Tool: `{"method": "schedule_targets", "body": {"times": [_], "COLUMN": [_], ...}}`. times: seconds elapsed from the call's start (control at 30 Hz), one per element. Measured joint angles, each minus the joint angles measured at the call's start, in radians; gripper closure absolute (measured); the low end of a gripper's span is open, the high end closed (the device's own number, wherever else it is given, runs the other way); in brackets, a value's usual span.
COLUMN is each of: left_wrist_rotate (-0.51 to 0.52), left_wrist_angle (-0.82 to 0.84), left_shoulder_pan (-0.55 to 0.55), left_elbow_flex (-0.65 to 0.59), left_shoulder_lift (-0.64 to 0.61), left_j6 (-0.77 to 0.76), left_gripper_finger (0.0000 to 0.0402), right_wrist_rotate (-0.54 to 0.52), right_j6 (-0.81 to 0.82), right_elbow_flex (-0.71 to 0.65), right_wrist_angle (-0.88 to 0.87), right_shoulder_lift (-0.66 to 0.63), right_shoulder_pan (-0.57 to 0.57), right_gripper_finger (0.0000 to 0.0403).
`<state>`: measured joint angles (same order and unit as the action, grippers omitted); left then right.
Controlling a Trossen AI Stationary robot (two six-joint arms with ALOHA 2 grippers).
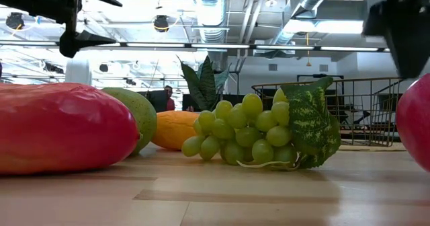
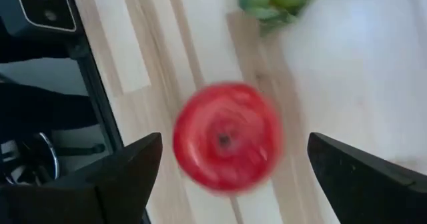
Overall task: Build produce basket
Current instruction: Put the red apple into the wire basket
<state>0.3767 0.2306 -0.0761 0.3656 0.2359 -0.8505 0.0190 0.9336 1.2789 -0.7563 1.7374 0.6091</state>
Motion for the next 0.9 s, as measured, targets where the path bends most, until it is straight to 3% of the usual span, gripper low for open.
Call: {"method": "schedule_targets", "body": {"times": [0.63, 0.9], "left_wrist_rotate": [-0.014, -0.013], "left_wrist_angle": [0.007, 0.007], "left_shoulder_pan": [0.0, 0.0], "left_elbow_flex": [0.0, 0.0], "left_shoulder_lift": [-0.001, -0.001], "left_j6": [-0.001, 0.015], "left_gripper_finger": [0.0018, 0.0018], "right_wrist_rotate": [0.004, 0.004], "right_j6": [0.039, 0.041], "right_elbow_flex": [0.005, 0.0], "right_wrist_angle": [0.031, 0.003], "right_shoulder_lift": [0.129, 0.11], "right_shoulder_pan": [0.044, 0.044], "right_gripper_finger": [0.0009, 0.0069]}}
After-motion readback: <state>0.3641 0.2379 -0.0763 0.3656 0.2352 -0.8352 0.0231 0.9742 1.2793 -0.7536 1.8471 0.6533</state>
